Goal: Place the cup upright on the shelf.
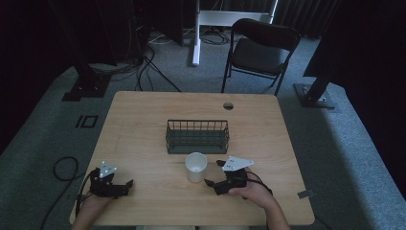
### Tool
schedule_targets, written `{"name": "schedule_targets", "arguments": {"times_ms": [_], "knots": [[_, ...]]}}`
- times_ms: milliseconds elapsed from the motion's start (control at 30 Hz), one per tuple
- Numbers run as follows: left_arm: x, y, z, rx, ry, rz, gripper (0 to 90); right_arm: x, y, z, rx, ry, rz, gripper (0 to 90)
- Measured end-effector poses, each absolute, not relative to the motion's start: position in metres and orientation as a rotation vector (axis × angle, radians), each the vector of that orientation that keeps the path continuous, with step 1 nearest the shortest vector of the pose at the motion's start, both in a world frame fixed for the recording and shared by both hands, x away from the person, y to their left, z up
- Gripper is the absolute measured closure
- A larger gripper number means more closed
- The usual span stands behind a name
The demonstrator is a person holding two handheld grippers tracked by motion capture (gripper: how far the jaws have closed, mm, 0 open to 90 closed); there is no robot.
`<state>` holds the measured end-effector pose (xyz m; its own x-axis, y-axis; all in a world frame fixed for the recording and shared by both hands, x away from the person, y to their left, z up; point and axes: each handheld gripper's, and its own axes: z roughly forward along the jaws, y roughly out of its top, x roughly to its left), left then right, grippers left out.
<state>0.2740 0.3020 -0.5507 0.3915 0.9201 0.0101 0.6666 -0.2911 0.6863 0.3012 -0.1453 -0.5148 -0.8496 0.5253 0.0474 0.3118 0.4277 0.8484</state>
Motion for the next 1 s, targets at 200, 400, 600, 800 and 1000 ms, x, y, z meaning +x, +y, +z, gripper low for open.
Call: {"name": "schedule_targets", "arguments": {"times_ms": [200,400,600,800,1000], "knots": [[0.274,0.302,-0.551,2.054,1.353,0.549,0.1,0.303,-0.134,-0.515,0.702,2.468,1.402,12.9],[0.274,0.302,-0.551,2.054,1.353,0.549,0.1,0.305,-0.125,-0.516,0.693,2.471,1.416,12.8],[0.274,0.302,-0.551,2.054,1.353,0.55,0.1,0.309,-0.118,-0.517,0.686,2.473,1.429,12.8],[0.274,0.302,-0.551,2.054,1.353,0.549,0.1,0.312,-0.112,-0.512,0.673,2.454,1.46,12.7],[0.274,0.302,-0.551,2.054,1.354,0.549,0.1,0.315,-0.104,-0.51,0.656,2.438,1.472,12.6]]}}
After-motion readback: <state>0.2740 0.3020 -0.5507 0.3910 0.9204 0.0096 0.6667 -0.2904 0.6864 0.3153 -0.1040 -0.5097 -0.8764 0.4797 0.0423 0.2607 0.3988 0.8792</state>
